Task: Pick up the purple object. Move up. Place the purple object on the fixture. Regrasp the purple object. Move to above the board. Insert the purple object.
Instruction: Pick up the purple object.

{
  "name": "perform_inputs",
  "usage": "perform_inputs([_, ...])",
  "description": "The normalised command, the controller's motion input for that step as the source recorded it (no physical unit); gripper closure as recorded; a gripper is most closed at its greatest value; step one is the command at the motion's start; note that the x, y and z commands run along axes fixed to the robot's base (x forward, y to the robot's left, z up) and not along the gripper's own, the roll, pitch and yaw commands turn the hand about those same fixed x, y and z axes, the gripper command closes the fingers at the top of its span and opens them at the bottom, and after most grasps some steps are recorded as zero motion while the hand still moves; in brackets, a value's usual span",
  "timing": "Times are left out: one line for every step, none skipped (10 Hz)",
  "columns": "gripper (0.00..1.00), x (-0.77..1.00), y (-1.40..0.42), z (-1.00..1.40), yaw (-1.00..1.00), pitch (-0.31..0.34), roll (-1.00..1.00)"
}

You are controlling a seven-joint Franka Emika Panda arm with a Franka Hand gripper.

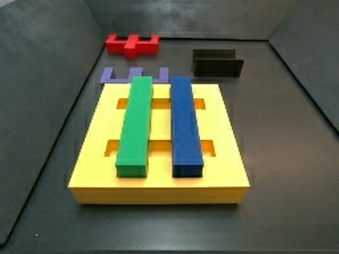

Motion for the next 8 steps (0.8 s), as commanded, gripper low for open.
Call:
perform_inputs([0.0, 0.0, -0.02, 0.0, 0.0, 0.0, 0.0])
perform_inputs([0.0, 0.0, -0.05, 0.0, 0.0, 0.0, 0.0])
perform_inputs([0.0, 0.0, -0.04, -0.03, 0.0, 0.0, 0.0])
perform_inputs([0.0, 0.0, -0.02, -0.07, 0.0, -0.036, -0.05])
perform_inputs([0.0, -0.01, -0.08, -0.11, 0.03, -0.086, 0.0])
perform_inputs([0.0, 0.0, 0.0, -0.21, 0.03, -0.037, -0.09])
perform_inputs([0.0, 0.0, 0.0, -0.16, 0.0, -0.046, -0.08])
perform_inputs([0.0, 0.03, -0.45, -0.15, 0.11, -0.04, 0.0])
